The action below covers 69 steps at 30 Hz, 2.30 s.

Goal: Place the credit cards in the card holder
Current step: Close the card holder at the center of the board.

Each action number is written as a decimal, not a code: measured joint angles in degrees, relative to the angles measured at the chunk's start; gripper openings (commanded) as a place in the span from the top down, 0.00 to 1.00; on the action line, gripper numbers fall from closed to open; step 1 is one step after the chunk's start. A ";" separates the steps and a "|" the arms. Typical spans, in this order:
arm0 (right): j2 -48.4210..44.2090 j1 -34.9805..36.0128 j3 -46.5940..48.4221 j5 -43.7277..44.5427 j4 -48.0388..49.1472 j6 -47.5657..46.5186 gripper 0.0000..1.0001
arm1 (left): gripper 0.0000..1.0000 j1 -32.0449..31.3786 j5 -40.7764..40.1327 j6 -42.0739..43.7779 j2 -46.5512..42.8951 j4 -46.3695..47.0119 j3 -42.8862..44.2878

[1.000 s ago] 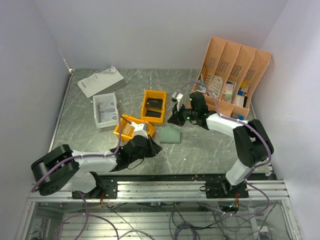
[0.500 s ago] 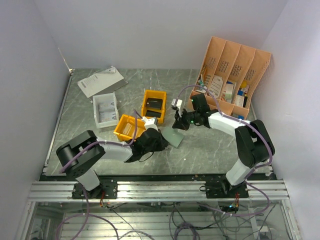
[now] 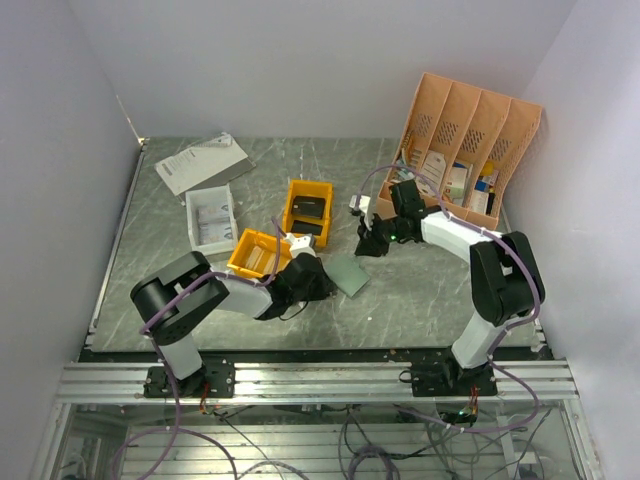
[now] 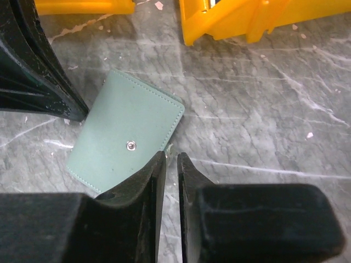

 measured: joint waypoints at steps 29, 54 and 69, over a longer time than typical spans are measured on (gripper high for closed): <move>5.29 -1.44 10.97 -2.45 -16.24 -1.53 0.60 | 0.93 0.48 1.88 1.99 0.37 -1.86 4.85; 8.39 3.13 13.14 4.48 -18.88 -1.77 1.00 | 0.93 1.95 4.13 1.99 2.60 -2.93 6.01; 8.61 3.10 14.58 4.83 -20.87 -1.86 0.94 | 0.93 2.03 4.31 1.99 2.64 -2.91 6.01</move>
